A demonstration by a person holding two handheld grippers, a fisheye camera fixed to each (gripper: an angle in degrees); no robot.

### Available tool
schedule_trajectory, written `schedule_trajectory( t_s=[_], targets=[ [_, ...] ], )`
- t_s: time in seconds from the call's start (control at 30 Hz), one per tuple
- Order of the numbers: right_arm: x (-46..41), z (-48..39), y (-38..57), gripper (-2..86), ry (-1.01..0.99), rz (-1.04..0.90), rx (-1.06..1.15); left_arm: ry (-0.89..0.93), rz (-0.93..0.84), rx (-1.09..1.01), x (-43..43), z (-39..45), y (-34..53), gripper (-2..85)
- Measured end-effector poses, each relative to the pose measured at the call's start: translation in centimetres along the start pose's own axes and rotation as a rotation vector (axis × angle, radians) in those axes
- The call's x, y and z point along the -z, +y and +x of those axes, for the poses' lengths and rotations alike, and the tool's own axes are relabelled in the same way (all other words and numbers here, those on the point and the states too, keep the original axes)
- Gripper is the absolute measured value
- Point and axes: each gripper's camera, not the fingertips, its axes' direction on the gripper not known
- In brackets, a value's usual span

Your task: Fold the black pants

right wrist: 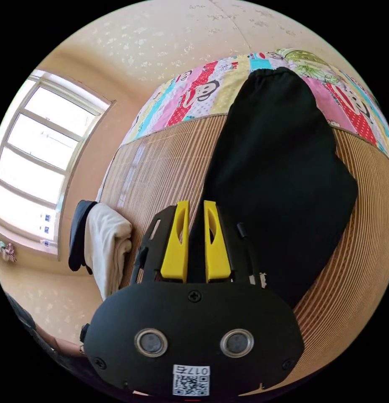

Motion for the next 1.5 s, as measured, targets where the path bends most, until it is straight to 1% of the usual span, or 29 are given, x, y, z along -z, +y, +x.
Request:
schedule_trajectory(
  t_s=[0.07, 0.1, 0.13, 0.23, 0.27, 0.37, 0.43, 0.47, 0.5, 0.53, 0.57, 0.63, 0.7, 0.77, 0.8, 0.83, 0.87, 0.93, 1.03, 1.1, 1.17, 1.23, 1.3, 1.4, 1.43, 1.47, 1.5],
  targets=[
    [4.5, -0.3, 5.4, 7.9, 0.012, 0.003, 0.078, -0.011, -0.022, -0.021, -0.1, 0.2, 0.0, 1.2],
    [5.4, -0.2, 7.2, 8.1, 0.028, -0.012, 0.086, -0.032, -0.039, -0.041, -0.2, 0.6, -0.1, 1.2],
    [7.0, 0.4, 11.2, 8.6, 0.072, -0.061, 0.060, -0.058, -0.060, -0.059, -0.4, 0.9, -0.1, 1.3],
    [9.5, 2.5, 22.4, 9.6, 0.152, -0.211, -0.127, -0.100, -0.111, -0.090, -0.7, 1.7, -0.2, 1.4],
    [9.8, 2.9, 26.7, 9.8, 0.157, -0.280, -0.192, -0.104, -0.118, -0.095, -0.7, 1.9, -0.2, 1.4],
    [9.3, 2.9, 35.4, 8.4, 0.125, -0.440, -0.340, -0.120, -0.157, -0.119, -0.9, 2.5, -0.2, 1.5],
    [9.4, 2.5, 38.7, 4.9, 0.092, -0.489, -0.418, -0.119, -0.202, -0.135, -1.0, 3.0, 0.0, 1.5],
    [10.7, 2.2, 39.9, 4.0, 0.104, -0.452, -0.471, -0.115, -0.215, -0.137, -0.9, 3.1, 0.0, 1.5],
    [11.5, 2.0, 40.2, 3.5, 0.081, -0.426, -0.477, -0.080, -0.239, -0.158, -0.6, 3.4, 0.3, 1.5],
    [13.0, 1.8, 40.7, 3.0, 0.036, -0.370, -0.485, -0.015, -0.237, -0.218, 0.1, 4.1, 0.8, 1.5],
    [14.2, 1.7, 41.0, 2.7, 0.020, -0.331, -0.489, 0.003, -0.222, -0.247, 0.6, 4.4, 1.1, 1.6],
    [14.9, 2.0, 41.4, 2.4, 0.051, -0.314, -0.479, -0.067, -0.195, -0.267, 1.5, 5.0, 2.4, 2.2],
    [13.8, 2.8, 41.8, 2.3, 0.068, -0.355, -0.440, -0.089, -0.211, -0.246, 1.1, 4.8, 2.9, 2.9],
    [12.0, 4.6, 42.3, 2.8, 0.181, -0.450, -0.457, -0.119, -0.253, -0.184, 0.1, 4.2, 2.9, 4.1],
    [12.0, 5.0, 42.2, 3.1, 0.201, -0.455, -0.463, -0.156, -0.286, -0.149, -0.4, 4.0, 2.8, 5.2],
    [12.7, 5.8, 41.9, 4.4, 0.189, -0.408, -0.465, -0.177, -0.294, -0.136, -0.2, 4.1, 2.7, 6.7],
    [13.8, 6.5, 41.3, 5.7, 0.143, -0.332, -0.463, -0.181, -0.283, -0.133, 0.1, 4.2, 2.7, 7.4],
    [15.0, 8.3, 40.2, 7.5, 0.059, -0.242, -0.465, -0.167, -0.147, -0.141, 3.1, 5.2, 2.2, 8.8],
    [14.8, 11.9, 37.5, 9.3, -0.054, -0.173, -0.435, -0.126, 0.001, -0.152, 5.7, 5.8, -0.3, 10.4],
    [14.1, 14.6, 35.1, 10.6, -0.120, -0.139, -0.417, -0.084, 0.018, -0.142, 5.7, 5.6, -3.3, 11.9],
    [13.0, 18.8, 31.5, 12.1, -0.244, -0.095, -0.400, -0.014, 0.045, -0.138, 5.5, 5.5, -6.6, 12.8],
    [12.0, 21.9, 28.7, 12.7, -0.329, -0.069, -0.388, 0.105, 0.071, -0.139, 5.3, 5.5, -10.9, 13.5],
    [10.6, 25.0, 26.0, 12.9, -0.414, -0.061, -0.378, 0.169, 0.112, -0.157, 5.5, 5.8, -13.6, 13.8],
    [7.9, 29.1, 22.5, 12.6, -0.564, -0.140, -0.403, 0.194, 0.105, -0.157, 5.5, 6.7, -17.0, 13.0],
    [7.0, 30.1, 21.6, 11.9, -0.619, -0.150, -0.409, 0.184, 0.084, -0.153, 5.2, 7.2, -18.0, 11.3],
    [6.3, 30.6, 21.0, 10.8, -0.645, -0.159, -0.416, 0.176, 0.074, -0.148, 5.0, 7.4, -18.4, 10.4],
    [5.8, 30.7, 20.7, 10.1, -0.652, -0.174, -0.418, 0.159, 0.051, -0.119, 4.6, 7.6, -19.0, 7.7]
  ],
)
